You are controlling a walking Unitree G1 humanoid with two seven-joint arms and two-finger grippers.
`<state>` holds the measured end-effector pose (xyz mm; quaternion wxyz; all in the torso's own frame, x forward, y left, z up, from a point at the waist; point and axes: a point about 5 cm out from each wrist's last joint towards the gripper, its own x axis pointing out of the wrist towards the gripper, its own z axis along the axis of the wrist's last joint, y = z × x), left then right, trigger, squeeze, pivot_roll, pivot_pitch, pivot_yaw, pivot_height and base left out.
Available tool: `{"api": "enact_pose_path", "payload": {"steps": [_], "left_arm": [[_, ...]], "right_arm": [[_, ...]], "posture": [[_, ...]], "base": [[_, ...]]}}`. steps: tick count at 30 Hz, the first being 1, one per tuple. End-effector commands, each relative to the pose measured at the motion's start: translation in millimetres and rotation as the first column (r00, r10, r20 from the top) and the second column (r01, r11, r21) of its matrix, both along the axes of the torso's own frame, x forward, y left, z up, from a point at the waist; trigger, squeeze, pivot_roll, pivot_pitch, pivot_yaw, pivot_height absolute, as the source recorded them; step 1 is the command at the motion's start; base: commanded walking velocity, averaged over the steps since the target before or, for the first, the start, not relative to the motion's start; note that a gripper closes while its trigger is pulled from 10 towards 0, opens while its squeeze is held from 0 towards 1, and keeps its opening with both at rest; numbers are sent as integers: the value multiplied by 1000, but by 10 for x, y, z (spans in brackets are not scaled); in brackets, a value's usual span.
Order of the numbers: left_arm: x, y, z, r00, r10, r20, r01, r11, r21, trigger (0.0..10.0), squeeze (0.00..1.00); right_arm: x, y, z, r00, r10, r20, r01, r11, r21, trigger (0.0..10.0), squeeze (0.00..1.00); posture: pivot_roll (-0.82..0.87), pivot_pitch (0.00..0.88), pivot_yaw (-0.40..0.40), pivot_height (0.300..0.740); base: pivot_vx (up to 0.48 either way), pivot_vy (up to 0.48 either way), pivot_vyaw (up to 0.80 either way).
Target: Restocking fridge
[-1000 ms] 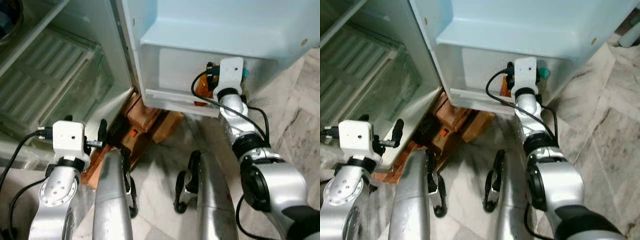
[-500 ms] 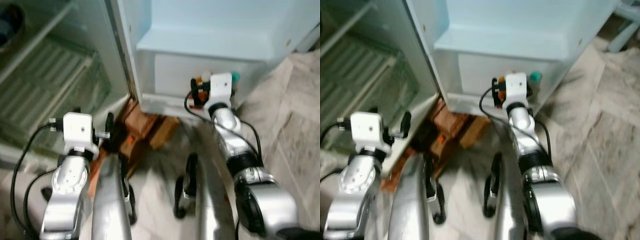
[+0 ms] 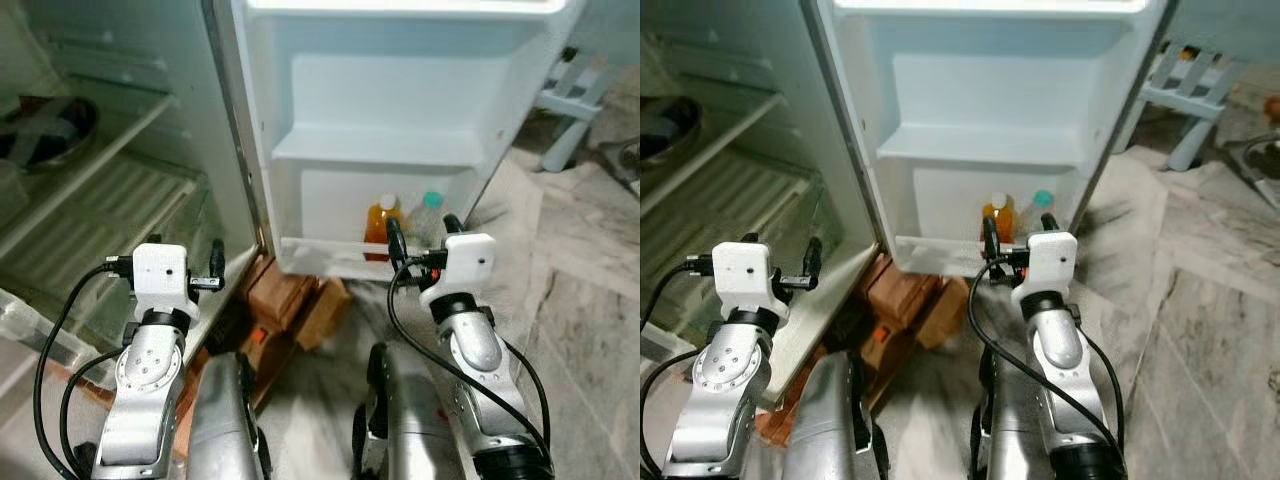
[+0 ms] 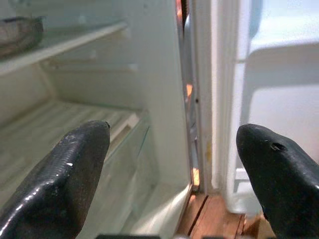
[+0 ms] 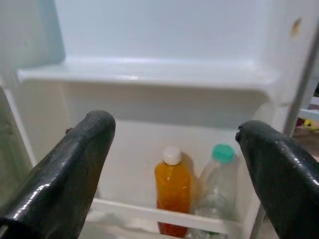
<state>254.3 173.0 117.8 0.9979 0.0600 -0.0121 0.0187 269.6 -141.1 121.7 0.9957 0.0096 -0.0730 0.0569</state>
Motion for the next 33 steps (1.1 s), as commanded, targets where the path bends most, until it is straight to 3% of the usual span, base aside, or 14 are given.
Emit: {"api": "enact_pose_path", "payload": {"steps": [1, 11, 18, 27, 33], "left_arm": [[39, -53, -13, 1000, -6, 7, 6, 1000, 4, 10000, 0], [43, -78, -83, 1000, -6, 8, 6, 1000, 4, 10000, 0], [193, -101, 25, 998, -6, 64, 5, 1000, 8, 10000, 0], [198, -143, -12, 998, -25, 50, 26, 1000, -16, 10000, 0], [200, -235, -56, 998, -57, 38, 56, 998, 37, 10000, 0]], "right_arm": [[6, -7, 50, 1000, 8, 6, -9, 1000, 21, 10000, 0], [47, -21, 65, 1000, 23, -5, -23, 1000, 8, 10000, 0], [97, 69, 102, 999, 39, 4, -39, 999, 14, 10000, 0], [74, 84, 43, 999, 46, -23, -45, 999, 12, 10000, 0], [126, 37, 44, 999, 18, -34, -17, 1000, 12, 10000, 0]], "posture": [[38, 0, 23, 557], [45, 0, 23, 617], [42, 0, 22, 667], [38, 0, 22, 732], [31, 0, 29, 740]], "base": [[0, 0, 0], [0, 0, 0], [0, 0, 0], [0, 0, 0], [0, 0, 0]]}}
